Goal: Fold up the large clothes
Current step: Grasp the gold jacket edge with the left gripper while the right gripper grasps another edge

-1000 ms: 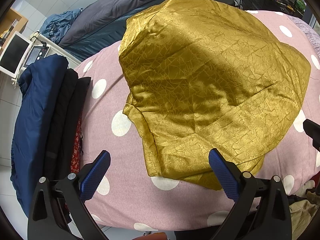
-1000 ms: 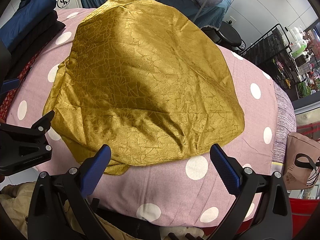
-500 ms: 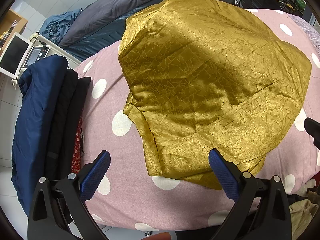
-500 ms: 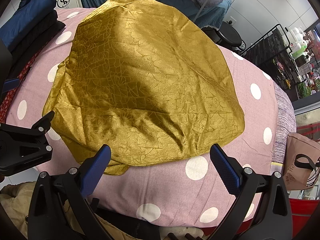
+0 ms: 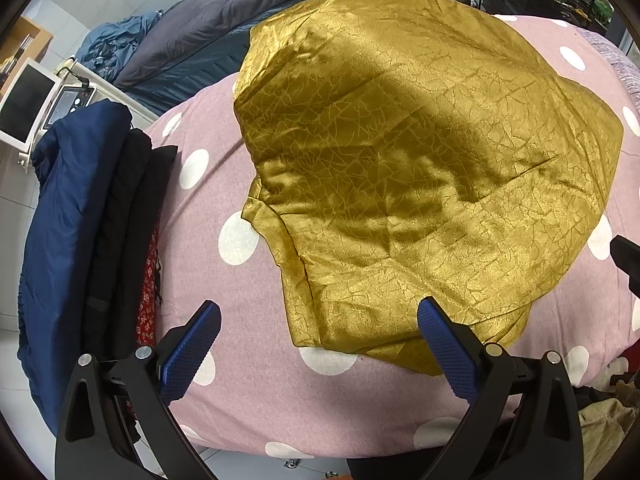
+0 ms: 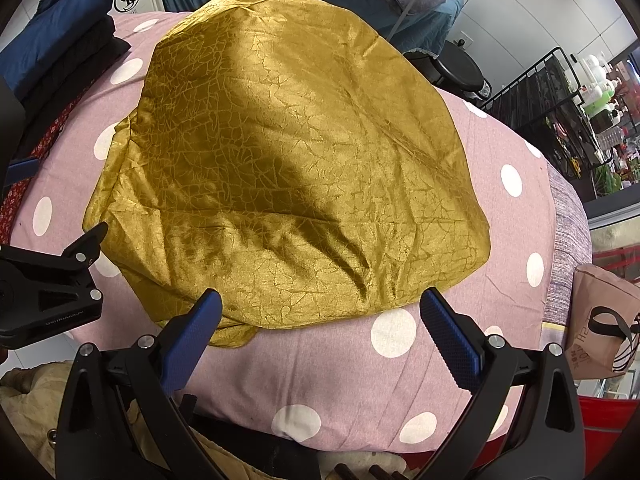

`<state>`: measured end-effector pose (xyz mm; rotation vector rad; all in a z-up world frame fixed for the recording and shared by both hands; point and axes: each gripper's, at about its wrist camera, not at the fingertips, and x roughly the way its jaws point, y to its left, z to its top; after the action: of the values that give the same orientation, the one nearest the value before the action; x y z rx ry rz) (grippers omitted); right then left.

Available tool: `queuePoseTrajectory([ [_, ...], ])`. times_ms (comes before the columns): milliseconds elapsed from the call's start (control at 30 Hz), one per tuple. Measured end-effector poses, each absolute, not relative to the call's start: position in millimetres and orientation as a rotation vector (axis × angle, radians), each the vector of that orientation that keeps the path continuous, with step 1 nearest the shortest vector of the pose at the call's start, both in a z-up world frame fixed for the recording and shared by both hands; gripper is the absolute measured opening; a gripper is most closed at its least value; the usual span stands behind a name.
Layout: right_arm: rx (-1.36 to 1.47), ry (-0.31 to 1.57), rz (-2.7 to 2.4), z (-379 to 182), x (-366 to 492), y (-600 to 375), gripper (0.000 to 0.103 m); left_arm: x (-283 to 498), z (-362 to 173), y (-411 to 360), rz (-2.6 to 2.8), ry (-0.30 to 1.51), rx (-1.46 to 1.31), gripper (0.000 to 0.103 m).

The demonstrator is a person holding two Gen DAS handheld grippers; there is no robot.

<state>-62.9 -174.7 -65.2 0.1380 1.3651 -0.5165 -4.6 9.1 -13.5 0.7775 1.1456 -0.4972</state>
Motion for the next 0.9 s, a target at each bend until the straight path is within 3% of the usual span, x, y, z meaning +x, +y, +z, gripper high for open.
queuePoseTrajectory([
  [500,0.11,1.373,-0.518,-67,-67,-159,0.098,5,-20,27,-0.539,1.203,0.687,0.097],
  [900,0.115,1.303,-0.314,-88,-52,-118,0.098,125,-15,73,-0.585,1.067,0.47,0.097],
])
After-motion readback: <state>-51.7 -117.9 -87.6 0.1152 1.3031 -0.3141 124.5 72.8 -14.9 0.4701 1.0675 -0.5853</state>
